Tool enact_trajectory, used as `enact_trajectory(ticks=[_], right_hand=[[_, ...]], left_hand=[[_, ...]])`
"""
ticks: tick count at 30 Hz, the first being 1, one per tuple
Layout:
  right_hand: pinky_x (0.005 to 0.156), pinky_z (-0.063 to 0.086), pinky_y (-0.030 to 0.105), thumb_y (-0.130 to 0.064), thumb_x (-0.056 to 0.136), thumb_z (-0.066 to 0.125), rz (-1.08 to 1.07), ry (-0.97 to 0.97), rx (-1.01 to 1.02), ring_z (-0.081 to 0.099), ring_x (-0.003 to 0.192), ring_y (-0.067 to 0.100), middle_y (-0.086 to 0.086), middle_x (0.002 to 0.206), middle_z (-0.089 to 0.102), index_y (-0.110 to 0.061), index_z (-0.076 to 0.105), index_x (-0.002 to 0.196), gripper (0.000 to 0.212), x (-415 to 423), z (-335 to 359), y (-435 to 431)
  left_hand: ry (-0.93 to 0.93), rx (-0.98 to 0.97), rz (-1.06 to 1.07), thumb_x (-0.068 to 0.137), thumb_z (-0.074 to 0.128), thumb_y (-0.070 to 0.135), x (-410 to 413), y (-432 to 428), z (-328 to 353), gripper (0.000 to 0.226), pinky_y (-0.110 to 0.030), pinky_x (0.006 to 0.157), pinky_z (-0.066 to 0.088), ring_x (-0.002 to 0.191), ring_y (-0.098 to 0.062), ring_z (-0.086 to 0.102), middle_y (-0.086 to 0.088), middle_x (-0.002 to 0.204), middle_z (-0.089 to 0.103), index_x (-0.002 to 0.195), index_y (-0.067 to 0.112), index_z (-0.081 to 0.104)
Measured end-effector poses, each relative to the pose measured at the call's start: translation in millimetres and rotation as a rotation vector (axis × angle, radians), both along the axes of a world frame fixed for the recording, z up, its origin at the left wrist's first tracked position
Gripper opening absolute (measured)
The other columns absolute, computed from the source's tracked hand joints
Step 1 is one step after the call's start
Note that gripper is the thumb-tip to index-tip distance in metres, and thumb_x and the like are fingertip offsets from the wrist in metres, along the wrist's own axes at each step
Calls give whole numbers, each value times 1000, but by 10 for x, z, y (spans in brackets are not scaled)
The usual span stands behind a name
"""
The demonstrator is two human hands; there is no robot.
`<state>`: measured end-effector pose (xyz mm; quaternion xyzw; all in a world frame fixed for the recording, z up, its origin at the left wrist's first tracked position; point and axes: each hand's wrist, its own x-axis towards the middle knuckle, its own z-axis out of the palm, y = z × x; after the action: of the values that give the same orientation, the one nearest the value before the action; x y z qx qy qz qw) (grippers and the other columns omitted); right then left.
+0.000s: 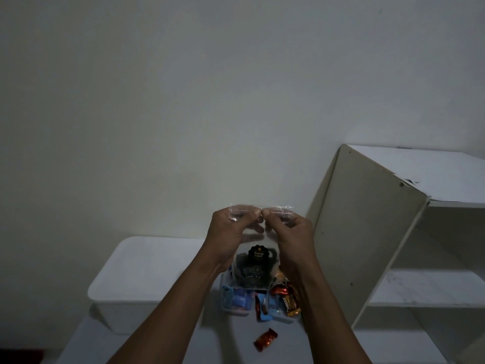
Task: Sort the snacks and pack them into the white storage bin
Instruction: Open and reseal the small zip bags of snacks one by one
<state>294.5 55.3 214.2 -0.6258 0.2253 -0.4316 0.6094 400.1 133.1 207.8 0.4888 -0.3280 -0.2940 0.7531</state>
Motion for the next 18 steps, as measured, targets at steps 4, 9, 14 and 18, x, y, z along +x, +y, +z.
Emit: enact_trajectory(ticks=[4,9,14,18], right_hand=[[73,56,25,-18,90,68,25,14,-5,68,78,9,-1,81,76,-14,78,86,10,5,-9,22],[64,51,22,-20,88,71,-81,-28,57,60,66,7,-6,64,65,-15,71,74,15,56,-28,-13],[80,54,37,-23,94,61,-18,-39,113,63,78,18,2,71,66,-17,74,76,23,31,-67,-32],[81,51,42,-26,104,40,64,-117,217,63,82,22,11,83,68,-16,76,90,41,23,-96,-67]], left_hand=[[-54,5,65,89,67,7,2,0,8,7,-52,79,59,71,-24,67,-16,84,71,85,6,73],[21,12,55,86,69,12,-15,-6,28,11,-51,80,59,74,-26,69,-13,84,73,91,4,73],[8,15,95,90,65,11,-6,-13,39,10,-47,76,60,71,-23,68,-10,81,72,89,5,72],[80,16,67,96,57,18,-6,-25,6,21,-48,78,59,72,-25,68,-11,83,70,88,5,72]])
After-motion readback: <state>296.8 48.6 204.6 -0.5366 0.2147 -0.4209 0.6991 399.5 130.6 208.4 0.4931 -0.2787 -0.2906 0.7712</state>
